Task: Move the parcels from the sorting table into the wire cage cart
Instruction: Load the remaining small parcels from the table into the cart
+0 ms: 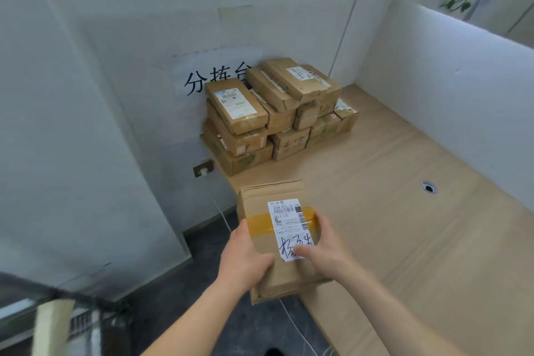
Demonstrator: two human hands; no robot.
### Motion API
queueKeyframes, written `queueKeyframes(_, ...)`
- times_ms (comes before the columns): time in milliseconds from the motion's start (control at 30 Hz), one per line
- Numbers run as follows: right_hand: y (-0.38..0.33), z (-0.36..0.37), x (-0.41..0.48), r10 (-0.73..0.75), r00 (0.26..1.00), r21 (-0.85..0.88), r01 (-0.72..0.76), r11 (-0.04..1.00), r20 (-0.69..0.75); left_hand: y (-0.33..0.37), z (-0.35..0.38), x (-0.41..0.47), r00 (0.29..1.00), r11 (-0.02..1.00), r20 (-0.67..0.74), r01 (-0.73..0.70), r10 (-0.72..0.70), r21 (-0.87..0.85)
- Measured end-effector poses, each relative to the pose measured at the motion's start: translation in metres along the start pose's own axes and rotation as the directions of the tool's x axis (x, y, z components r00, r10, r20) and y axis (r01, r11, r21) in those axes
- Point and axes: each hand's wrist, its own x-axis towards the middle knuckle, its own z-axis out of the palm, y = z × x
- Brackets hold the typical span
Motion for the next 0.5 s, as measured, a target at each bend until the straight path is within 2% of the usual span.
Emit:
queueKeyframes(233,-0.027,0.021,-0.019,-0.14,0.99,0.022,0.14,0.99,-0.014,-0.011,-0.034,-0.046,0.975,0.99,-0.19,0.094,-0.113,-0.108)
queueKeyframes(367,-0.041,0.027,-0.03,-0.272,0.962,-0.05,0.272,0.961,0.007,-0.03,-0.042,-0.076,0.915,0.972,-0.336,0.186,-0.225,-0.144)
queueKeyframes(500,-0.061,0.038,-0.047,-0.418,0.9,-0.107,0.431,0.896,0.127,-0.045,-0.046,-0.108,0.834,0.955,-0.467,0.233,-0.294,-0.185)
